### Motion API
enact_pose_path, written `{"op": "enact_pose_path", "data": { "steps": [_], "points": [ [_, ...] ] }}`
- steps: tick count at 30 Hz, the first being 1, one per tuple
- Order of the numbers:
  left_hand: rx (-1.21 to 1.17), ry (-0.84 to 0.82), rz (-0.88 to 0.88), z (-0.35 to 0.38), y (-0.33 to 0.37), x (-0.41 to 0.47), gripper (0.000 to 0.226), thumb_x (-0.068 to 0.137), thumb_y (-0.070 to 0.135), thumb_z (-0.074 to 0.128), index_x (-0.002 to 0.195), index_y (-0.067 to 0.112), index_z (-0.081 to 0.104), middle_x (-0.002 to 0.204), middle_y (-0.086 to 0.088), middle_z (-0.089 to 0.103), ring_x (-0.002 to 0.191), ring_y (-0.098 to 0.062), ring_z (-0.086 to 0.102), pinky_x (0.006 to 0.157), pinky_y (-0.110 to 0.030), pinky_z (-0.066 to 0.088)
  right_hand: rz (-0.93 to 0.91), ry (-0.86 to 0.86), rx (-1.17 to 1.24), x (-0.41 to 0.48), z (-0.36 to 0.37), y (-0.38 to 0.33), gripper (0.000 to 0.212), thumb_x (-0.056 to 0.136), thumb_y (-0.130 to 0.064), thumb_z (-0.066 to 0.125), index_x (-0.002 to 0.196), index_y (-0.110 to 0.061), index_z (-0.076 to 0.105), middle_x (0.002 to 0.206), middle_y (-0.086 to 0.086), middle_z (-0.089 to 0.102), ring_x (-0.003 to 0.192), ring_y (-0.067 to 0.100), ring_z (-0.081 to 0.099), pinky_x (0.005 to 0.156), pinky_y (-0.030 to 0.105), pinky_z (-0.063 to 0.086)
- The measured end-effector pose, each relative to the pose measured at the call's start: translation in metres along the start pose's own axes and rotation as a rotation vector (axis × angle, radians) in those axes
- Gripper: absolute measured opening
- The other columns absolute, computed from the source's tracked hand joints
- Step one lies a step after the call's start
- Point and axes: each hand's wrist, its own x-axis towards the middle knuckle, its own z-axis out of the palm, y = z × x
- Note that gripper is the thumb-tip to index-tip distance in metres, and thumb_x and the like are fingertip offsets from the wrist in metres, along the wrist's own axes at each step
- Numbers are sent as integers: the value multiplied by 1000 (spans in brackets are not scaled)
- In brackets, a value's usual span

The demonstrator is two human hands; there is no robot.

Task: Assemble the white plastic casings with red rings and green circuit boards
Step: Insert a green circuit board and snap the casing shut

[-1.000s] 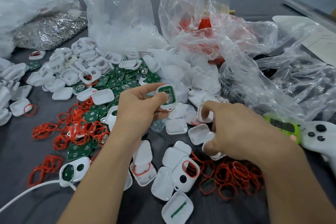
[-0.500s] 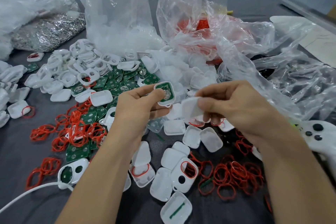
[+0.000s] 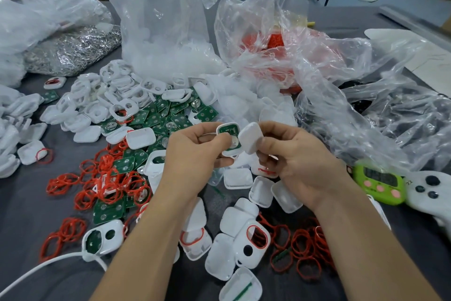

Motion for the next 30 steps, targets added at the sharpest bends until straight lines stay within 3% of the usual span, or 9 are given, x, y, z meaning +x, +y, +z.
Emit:
{"op": "enact_pose_path", "data": {
  "steps": [2,5,10,12,14,18,21,26,30],
  "points": [
    [32,8,26,-1,-1,0,16,86,1,75,99,11,77,78,-8,78,65,-18,72,59,-25,60,0,-23,0,0,0,0,32,91,12,58,81,-14,75,76,13,52,61,17,31,59,33,21],
    [90,19,61,-2,-2,1,16,87,4,75,99,14,78,79,-8,79,68,-24,75,61,-28,62,-3,-75,0,0,-2,0,38,89,12,60,75,-20,73,70,5,52,62,16,31,61,36,18],
    [120,8,74,-2,-1,-1,17,87,4,75,100,14,79,79,-6,79,66,-17,74,60,-26,61,-1,-94,32,0,-2,-1,21,75,-1,78,75,-23,76,79,7,63,73,21,48,66,31,37],
    [107,7,66,-2,0,-2,17,86,3,75,99,14,78,78,-6,79,63,-15,73,59,-25,60,-33,-46,82,1,-5,-3,29,89,1,67,77,-22,79,85,6,68,80,20,61,71,32,56],
    [97,9,56,-1,1,-1,17,87,2,75,98,14,78,76,-5,78,60,-13,71,57,-23,59,-111,5,-10,0,-8,-4,39,97,7,58,84,-22,81,90,5,71,82,18,67,75,34,62],
    [63,-11,24,0,3,-1,18,87,1,73,100,12,77,71,-3,76,57,-11,67,56,-23,59,-310,118,-329,-3,-7,-6,41,90,0,69,108,-35,74,87,6,71,63,20,66,61,30,58],
    [1,-34,-37,-1,4,-1,17,87,-1,72,96,11,78,70,-5,74,60,-16,67,55,-23,59,-325,165,-272,-4,-4,-5,34,74,-12,81,97,-33,66,74,10,73,55,22,63,54,32,55],
    [-1,-122,-99,-3,4,-1,19,90,0,70,94,14,82,82,-10,76,69,-18,70,60,-29,62,-354,161,-259,-2,-1,-6,19,82,1,81,89,-16,79,80,5,77,53,18,61,52,24,50],
    [22,-248,-174,-4,4,-2,19,90,5,72,105,14,81,99,-16,78,82,-22,75,67,-32,63,-400,151,-409,-2,0,-5,21,85,-1,80,91,-21,81,81,-3,78,51,13,64,55,21,52]
  ]
}}
